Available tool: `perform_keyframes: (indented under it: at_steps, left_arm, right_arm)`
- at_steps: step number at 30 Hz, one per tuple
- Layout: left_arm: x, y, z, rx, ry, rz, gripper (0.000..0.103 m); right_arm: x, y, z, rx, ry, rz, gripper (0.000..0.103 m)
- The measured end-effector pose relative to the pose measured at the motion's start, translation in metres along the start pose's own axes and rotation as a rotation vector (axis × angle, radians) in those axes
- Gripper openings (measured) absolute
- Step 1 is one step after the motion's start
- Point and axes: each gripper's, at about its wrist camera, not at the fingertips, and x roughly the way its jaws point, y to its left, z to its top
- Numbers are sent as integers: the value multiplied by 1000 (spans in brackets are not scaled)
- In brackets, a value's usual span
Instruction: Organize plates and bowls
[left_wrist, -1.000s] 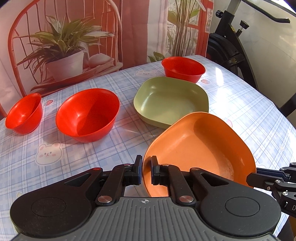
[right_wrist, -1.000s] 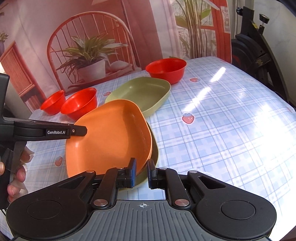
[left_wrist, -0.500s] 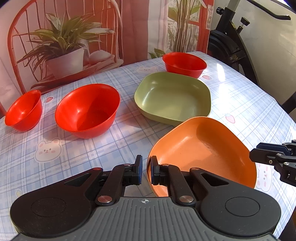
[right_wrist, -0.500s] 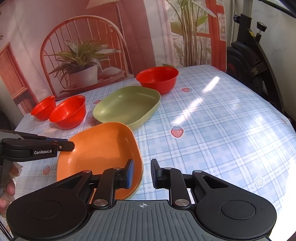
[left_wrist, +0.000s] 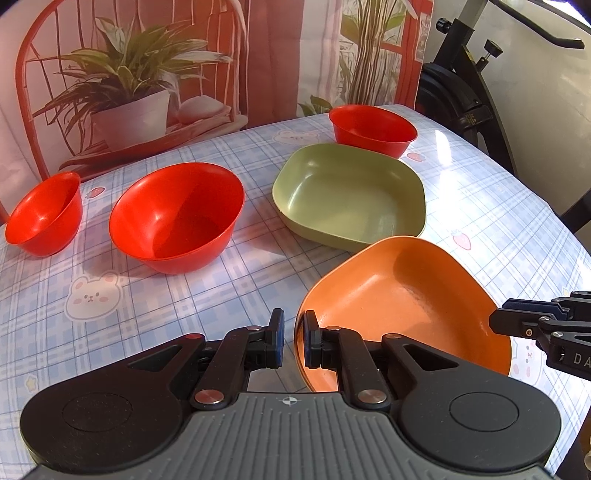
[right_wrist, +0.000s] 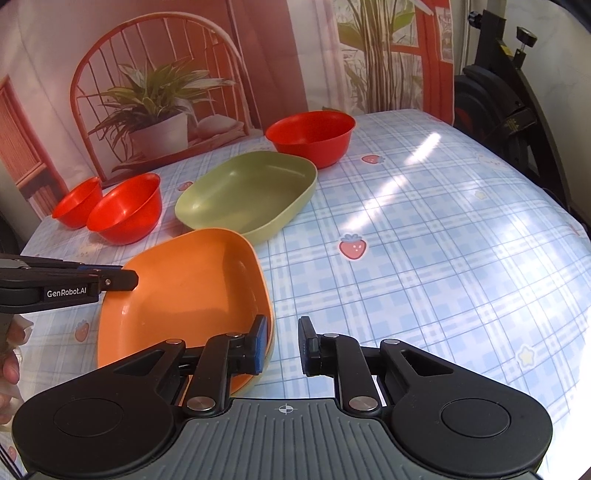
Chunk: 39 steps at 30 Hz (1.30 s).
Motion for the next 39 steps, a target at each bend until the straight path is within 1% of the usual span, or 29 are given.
perform_keyframes:
  at_steps: [2,5,11,14,16,17,18,20,24,26,30,32,39]
  left_arm:
    - [-8,3,3,0,-33,-19,12]
    - [-23,11,14,-16,-80,-41,17]
    - [-41,24,45,-45,-165,-27,17]
    - [-39,24,58,-51,-186,-25,18]
    - [-32,21,64,-50,-179,-19,24]
    - [-26,18,67,-46,-172,-15,30]
    - [-20,17,68,-44,-163,-11,34]
    - [-9,14,71,-48,-140,-11,34]
    - [20,14,73,-78,-63,-24,34]
    - [33,11,73,-71,-31,-12,34]
    - [49,6,72,-56,8,4,35]
    - [55,7,71,-68,27,-3,36]
    - [66,10,68,-95,56,-23,37]
  right_arm:
    - [-7,-1,6,-2,-27,23,17]
    - [-16,-1,22,-19,-68,34,17]
    - [-20,-10,59,-59,-152,25,17]
    - [-12,-16,77,-81,-190,13,17]
    - [-1,-22,88,-90,-202,6,17]
    - [5,-24,92,-90,-202,4,17]
    - [13,-27,95,-91,-198,1,17]
    - [28,-31,100,-91,-186,-3,17]
    - [60,-39,105,-74,-144,1,17]
    - [73,-44,107,-56,-125,1,17]
    - [93,-49,110,-41,-108,14,18]
    - [99,-50,111,-37,-102,21,21]
    - [116,-48,114,-31,-69,46,21]
